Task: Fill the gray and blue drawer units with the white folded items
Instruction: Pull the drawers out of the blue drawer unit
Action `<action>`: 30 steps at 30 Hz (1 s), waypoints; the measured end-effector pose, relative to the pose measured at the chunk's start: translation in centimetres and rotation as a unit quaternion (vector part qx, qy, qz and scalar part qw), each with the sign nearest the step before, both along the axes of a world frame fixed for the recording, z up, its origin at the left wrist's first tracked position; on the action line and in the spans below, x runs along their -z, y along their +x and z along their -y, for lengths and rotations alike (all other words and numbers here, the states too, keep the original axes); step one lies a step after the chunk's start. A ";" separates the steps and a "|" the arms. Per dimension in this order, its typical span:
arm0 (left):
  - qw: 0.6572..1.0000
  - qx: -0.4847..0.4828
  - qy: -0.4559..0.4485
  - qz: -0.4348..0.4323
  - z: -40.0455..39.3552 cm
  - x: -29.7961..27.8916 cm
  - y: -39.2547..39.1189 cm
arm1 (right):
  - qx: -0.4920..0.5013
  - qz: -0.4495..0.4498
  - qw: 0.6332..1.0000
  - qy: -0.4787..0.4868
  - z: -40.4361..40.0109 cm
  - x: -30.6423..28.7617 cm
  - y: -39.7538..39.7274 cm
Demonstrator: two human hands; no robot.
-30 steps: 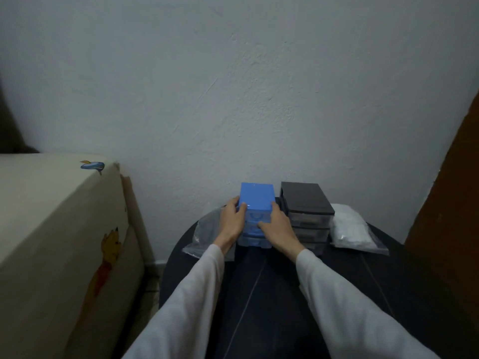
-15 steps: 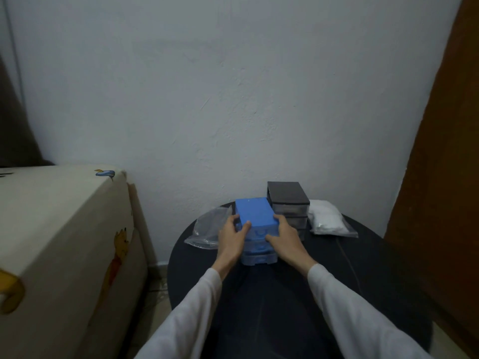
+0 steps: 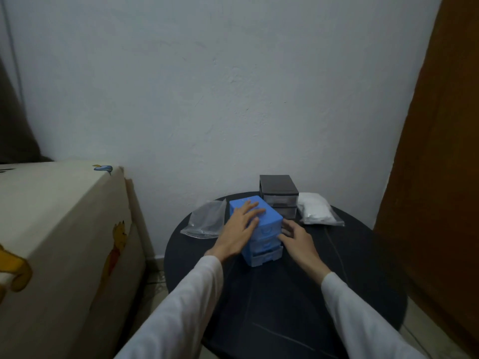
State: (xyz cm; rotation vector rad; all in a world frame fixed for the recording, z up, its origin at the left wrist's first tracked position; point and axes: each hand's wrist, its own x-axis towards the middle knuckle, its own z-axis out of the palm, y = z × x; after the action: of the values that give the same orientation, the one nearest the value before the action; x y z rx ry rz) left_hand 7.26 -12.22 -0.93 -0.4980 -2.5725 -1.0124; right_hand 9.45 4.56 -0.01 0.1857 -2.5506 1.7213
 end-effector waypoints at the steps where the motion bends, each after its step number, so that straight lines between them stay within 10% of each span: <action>1: 1.000 0.002 -0.006 -0.004 -0.1 0.2 0.0 | 0.002 0.000 1.000 -0.003 0.0 0.1 -0.1; 12: 0.999 0.001 -0.034 -0.016 -0.4 0.3 -0.1 | 0.105 0.006 0.993 -0.048 0.3 0.1 -1.7; 30: 0.997 0.005 -0.062 -0.046 -0.2 0.7 -0.9 | 0.034 -0.071 0.985 0.151 -0.4 -0.8 -1.6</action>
State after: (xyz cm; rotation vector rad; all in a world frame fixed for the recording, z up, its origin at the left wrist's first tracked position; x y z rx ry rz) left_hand 6.37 -12.04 -1.63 -0.5751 -2.5633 -0.8151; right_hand 7.80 4.98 0.79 0.2225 -2.6605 1.2431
